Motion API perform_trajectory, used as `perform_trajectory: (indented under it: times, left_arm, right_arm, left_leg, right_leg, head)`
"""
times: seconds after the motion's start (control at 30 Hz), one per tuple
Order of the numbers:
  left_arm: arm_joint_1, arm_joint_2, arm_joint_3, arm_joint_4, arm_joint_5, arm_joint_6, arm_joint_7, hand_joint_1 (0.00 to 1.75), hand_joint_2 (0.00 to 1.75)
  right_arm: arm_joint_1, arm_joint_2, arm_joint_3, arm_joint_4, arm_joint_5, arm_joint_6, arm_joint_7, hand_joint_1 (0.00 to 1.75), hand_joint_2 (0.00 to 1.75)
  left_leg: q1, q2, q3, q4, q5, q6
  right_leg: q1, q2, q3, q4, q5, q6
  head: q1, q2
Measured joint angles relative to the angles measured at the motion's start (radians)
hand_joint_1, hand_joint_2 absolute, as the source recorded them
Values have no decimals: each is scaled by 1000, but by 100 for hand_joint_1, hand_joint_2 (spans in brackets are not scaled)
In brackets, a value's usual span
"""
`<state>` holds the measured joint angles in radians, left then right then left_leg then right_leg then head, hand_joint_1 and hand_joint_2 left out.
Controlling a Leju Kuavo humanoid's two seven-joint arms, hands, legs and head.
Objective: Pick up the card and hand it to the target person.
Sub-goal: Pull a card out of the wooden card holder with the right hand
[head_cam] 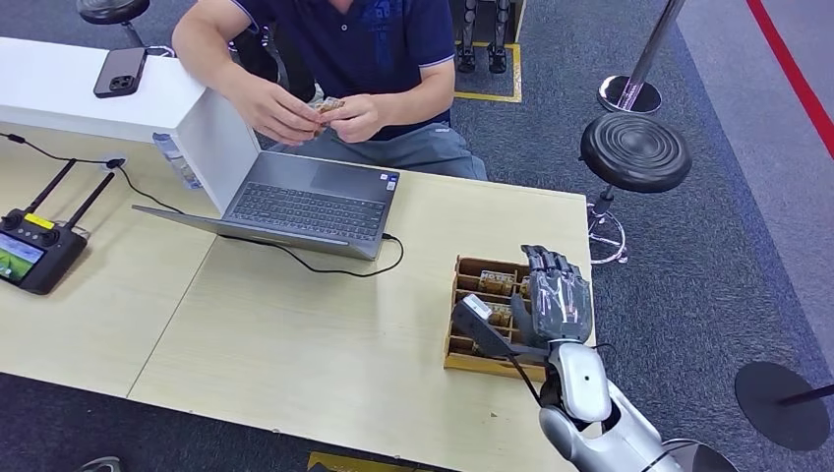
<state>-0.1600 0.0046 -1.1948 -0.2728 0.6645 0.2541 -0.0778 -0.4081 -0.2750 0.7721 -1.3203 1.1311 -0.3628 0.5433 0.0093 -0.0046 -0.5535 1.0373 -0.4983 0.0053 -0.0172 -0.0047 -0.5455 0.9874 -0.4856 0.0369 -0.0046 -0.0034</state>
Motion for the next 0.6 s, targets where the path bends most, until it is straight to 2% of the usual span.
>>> perform_trajectory:
  times: [0.6]
  left_arm:
    - [0,0,0,0,0,1,0,0,0]
  right_arm:
    - [0,0,0,0,0,0,0,82,175]
  left_leg:
    - [0,0,0,0,0,0]
  right_leg:
    - [0,0,0,0,0,0]
  head:
    - [0,0]
